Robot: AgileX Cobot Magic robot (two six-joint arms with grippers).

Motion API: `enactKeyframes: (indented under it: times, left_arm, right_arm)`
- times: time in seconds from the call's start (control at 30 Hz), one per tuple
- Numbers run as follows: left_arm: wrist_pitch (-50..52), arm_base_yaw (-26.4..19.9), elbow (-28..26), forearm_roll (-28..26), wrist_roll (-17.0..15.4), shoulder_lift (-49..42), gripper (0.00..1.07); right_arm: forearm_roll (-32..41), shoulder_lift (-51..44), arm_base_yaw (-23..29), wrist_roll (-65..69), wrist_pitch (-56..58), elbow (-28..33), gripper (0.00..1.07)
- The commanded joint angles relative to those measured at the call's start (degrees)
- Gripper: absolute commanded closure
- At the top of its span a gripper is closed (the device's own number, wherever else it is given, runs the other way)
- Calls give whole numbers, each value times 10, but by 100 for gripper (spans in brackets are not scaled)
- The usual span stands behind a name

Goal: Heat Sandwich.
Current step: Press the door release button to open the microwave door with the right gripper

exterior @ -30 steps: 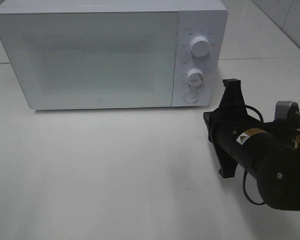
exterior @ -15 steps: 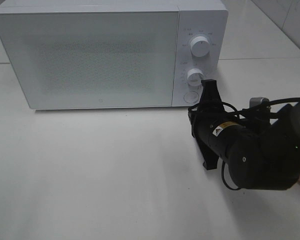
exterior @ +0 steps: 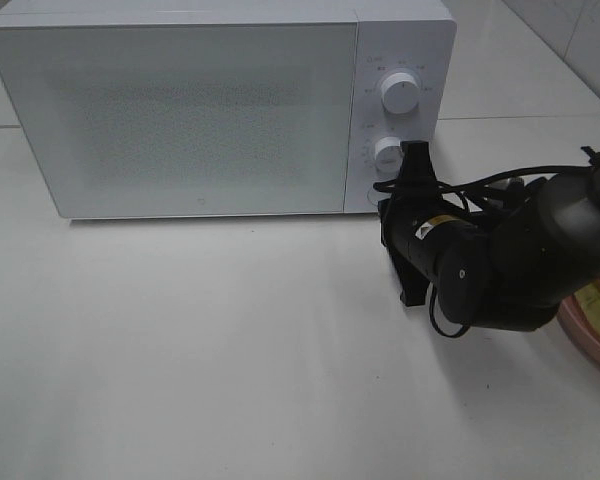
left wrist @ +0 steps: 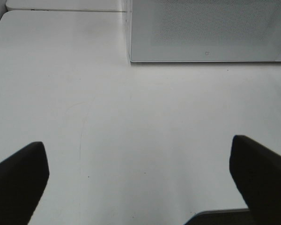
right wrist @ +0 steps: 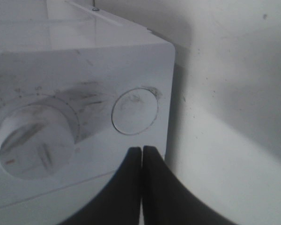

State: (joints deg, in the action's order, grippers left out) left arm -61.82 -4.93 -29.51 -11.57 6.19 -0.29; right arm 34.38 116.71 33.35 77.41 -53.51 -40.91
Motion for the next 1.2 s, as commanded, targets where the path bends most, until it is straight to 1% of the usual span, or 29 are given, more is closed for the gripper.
enactKeyframes:
  times: [0.03,0.27,0.33,0.87,1.2]
  left_arm:
    - [2,3,1,-1,-2,-10,9]
    - [2,3,1,-1,-1,-10,9]
    - [2,3,1,-2,-1,-10,9]
    - [2,3,1,-1,-1,-10,9]
    - [2,3,1,-1,-1,-10,9]
  right_arm:
    - [-10,10,-13,2,7,-22,107]
    - [-9,33,-18,1,7,-49,107]
    - [-21,37,-30,0,10,-60,107]
    - [-41,67,-49,17,9,-93,107]
    - [-44,67,-52,22,-70,-97,107]
